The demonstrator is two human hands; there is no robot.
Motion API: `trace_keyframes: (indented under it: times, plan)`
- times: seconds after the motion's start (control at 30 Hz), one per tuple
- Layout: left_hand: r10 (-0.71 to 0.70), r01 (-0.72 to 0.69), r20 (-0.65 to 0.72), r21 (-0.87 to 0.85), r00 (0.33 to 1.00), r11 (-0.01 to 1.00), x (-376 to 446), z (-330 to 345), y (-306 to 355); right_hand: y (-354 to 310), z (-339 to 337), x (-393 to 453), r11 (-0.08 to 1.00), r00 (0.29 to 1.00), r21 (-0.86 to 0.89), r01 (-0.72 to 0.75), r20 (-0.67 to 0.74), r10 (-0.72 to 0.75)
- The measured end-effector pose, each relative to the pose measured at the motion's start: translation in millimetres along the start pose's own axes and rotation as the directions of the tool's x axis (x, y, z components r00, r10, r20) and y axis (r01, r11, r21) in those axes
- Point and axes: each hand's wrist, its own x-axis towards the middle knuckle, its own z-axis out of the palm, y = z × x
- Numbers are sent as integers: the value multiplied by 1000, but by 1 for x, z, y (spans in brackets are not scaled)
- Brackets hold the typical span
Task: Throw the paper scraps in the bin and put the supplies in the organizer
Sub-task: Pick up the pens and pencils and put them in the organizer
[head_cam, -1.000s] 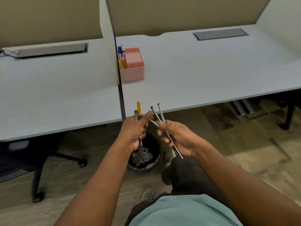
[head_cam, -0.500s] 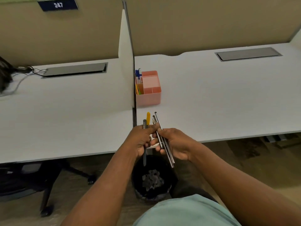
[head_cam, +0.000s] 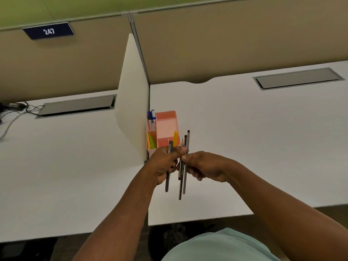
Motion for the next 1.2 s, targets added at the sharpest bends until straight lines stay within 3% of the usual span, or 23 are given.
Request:
trace_keyframes:
  times: [0.07,0.13,0.27,0.37,0.47,0.53,0.67,0.87,1.03,1.2]
  plan:
    - [37,-37,-7,46,999,998,11,5,6,-3,-14,9,998,999,69,-14,44,11]
    - [60,-58,-20,106,998,993,20,8,12,-5,-24,16,965,990,259,-49,139,13]
    - [103,-84,-89,202,991,976,34,5,20,-7,-36,32,787,957,594,-164,288,-19]
    - [107,-76,-127,224,986,972,42,-2,25,-9,-43,42,671,917,699,-247,392,-71]
    - [101,-61,-185,212,978,975,47,-6,29,-12,-47,53,649,903,708,-281,424,-72]
    - [89,-43,-234,198,968,979,51,-8,29,-15,-49,63,666,926,690,-283,378,2]
    - [80,-24,-267,205,960,978,56,-6,29,-22,-49,73,859,969,466,-211,214,122]
    - [3,32,-255,135,967,990,59,-9,24,-25,-51,76,979,979,174,-104,193,70]
    - [-9,21,-343,30,939,999,64,-13,23,-21,-56,79,983,998,176,45,24,-50]
    - [-68,68,-398,-16,915,998,63,-21,17,-19,-66,73,888,989,441,132,0,-146]
